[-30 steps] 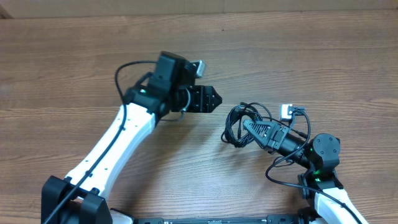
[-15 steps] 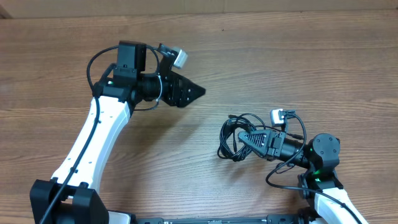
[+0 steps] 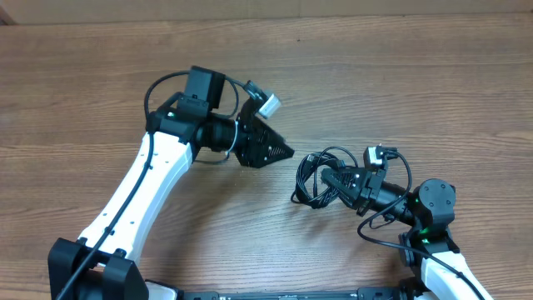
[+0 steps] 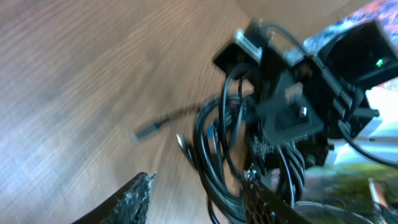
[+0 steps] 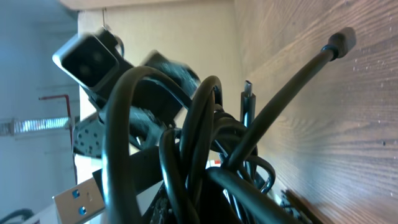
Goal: Untangle cables
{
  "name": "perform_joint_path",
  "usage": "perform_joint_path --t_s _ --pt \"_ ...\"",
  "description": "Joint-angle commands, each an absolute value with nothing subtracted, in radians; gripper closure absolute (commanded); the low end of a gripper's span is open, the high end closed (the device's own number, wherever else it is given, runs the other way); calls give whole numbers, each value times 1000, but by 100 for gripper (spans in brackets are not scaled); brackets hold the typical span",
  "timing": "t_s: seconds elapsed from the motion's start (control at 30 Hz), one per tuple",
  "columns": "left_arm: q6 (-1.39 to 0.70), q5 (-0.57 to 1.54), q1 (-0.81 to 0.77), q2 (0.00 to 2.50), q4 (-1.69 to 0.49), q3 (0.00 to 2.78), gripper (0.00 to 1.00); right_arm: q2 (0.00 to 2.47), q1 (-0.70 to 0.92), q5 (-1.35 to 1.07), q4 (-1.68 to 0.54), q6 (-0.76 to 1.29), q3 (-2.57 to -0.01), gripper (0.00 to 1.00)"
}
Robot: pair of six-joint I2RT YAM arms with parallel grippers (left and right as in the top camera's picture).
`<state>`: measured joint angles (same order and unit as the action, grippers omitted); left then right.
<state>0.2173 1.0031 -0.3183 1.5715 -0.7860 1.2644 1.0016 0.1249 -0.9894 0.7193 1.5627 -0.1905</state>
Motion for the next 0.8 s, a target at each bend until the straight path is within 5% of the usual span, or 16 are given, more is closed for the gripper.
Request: perform_joint_path --t_s 0.0,0.53,0.67,0.77 --pt "239 950 -349 1549 -824 1275 52 1001 127 -926 734 1583 -204 96" --pt "-13 880 -463 1550 -705 1213 69 1001 127 -909 818 1583 -204 96" --pt "-42 849 -484 1563 -702 1199 94 1001 127 -909 818 1583 -204 96" --pt "-89 789 -484 1578 -700 1199 96 1001 127 -909 818 1583 -204 96"
